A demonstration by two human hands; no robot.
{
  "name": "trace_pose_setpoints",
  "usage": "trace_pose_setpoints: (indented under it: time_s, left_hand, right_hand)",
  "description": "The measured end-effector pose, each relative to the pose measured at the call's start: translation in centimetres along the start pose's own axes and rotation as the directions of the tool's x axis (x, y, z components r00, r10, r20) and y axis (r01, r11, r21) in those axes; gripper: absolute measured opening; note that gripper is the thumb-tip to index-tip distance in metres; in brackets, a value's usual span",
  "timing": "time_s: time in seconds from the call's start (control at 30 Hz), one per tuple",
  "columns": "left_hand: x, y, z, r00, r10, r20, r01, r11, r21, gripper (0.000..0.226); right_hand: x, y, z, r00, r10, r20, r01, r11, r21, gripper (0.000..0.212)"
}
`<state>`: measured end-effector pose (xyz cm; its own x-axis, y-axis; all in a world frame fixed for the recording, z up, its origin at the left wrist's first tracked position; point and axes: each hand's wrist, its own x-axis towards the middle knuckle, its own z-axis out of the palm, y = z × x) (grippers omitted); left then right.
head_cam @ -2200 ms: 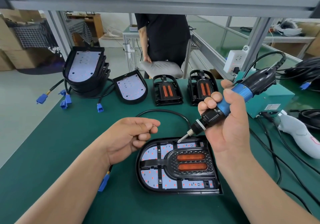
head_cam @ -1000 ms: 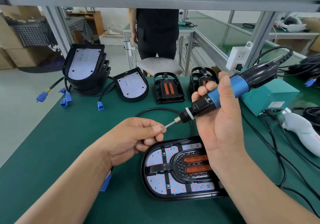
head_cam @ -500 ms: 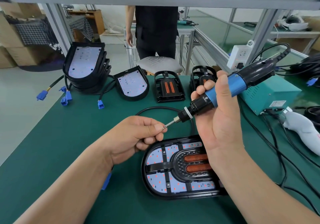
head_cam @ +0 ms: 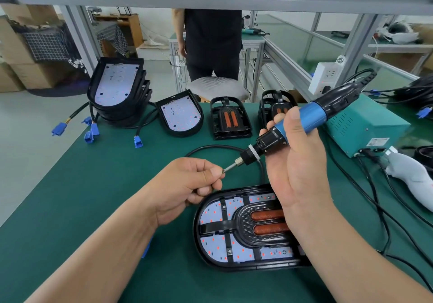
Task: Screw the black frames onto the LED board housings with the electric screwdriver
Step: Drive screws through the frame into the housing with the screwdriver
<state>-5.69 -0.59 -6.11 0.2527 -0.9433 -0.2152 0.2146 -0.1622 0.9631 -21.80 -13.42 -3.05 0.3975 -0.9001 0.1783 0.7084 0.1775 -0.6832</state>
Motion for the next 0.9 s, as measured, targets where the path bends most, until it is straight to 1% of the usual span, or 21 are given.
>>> trace_pose_setpoints:
  time_s: [0.1,0.17,0.2,0.3,0.37,0.47,0.57,0.6,0.67,0.77,0.83,0.9]
  left_hand:
    - [0.1,-0.2,0.1,0.999,-0.006,-0.039,0.007,1.0,0.023,0.014]
    - [0.1,-0.4,0.1,0.998,-0.013,-0.066,0.018,0.998,0.063,0.016]
    - [0.0,-0.5,0.1,0.997,-0.018,-0.075,0.024,0.997,0.077,0.017]
    - [0.0,-0.6,0.1,0.996,-0.023,-0.084,0.029,0.997,0.075,0.018]
    - [0.1,-0.6,0.1,0.996,-0.013,-0.086,0.018,0.998,0.053,0.016]
    - [0.3,-0.6,0.1,0.997,-0.004,-0.074,0.005,1.0,0.015,0.012]
    - [0.4,-0.6,0.0,0.998,-0.006,-0.06,0.007,1.0,0.013,0.012]
    - [0.4,-0.6,0.0,0.998,-0.008,-0.059,0.009,1.0,0.021,0.014]
    - [0.4,-0.5,-0.1,0.999,-0.015,-0.046,0.016,0.999,0.039,0.027]
    - [0.4,-0.4,0.0,0.998,-0.03,-0.048,0.03,0.999,-0.014,0.048]
    - [0.4,-0.3,0.0,0.997,-0.042,-0.058,0.038,0.998,-0.056,0.055]
    - [0.3,-0.2,-0.2,0.997,-0.052,-0.054,0.05,0.998,-0.038,0.055]
  right_hand:
    - [-0.3,-0.1,0.1,1.0,-0.008,-0.007,0.008,0.998,-0.063,0.02]
    - [-0.4,0.0,0.0,1.0,0.004,-0.004,-0.004,0.994,-0.109,0.019]
    - [-0.4,0.1,0.0,1.0,0.016,0.004,-0.016,0.993,-0.114,0.019]
    - [-0.4,-0.1,0.0,0.998,0.054,0.037,-0.05,0.992,-0.116,0.033]
    - [-0.3,-0.3,-0.1,0.998,0.06,0.034,-0.056,0.992,-0.112,0.039]
    - [0.0,-0.3,-0.5,0.997,0.076,-0.015,-0.077,0.994,-0.077,0.038]
    - [0.5,0.0,-0.7,0.991,0.114,-0.075,-0.117,0.992,-0.039,0.034]
    - [0.6,0.1,-0.8,0.988,0.122,-0.094,-0.126,0.992,-0.032,0.032]
    - [0.8,0.1,-1.1,0.985,0.13,-0.116,-0.133,0.991,-0.016,0.024]
    - [0.9,0.0,-1.3,0.984,0.13,-0.125,-0.13,0.991,0.009,0.017]
    - [0.9,-0.2,-1.2,0.983,0.123,-0.135,-0.12,0.992,0.029,0.017]
    - [0.9,-0.4,-1.2,0.984,0.11,-0.143,-0.103,0.993,0.052,0.018]
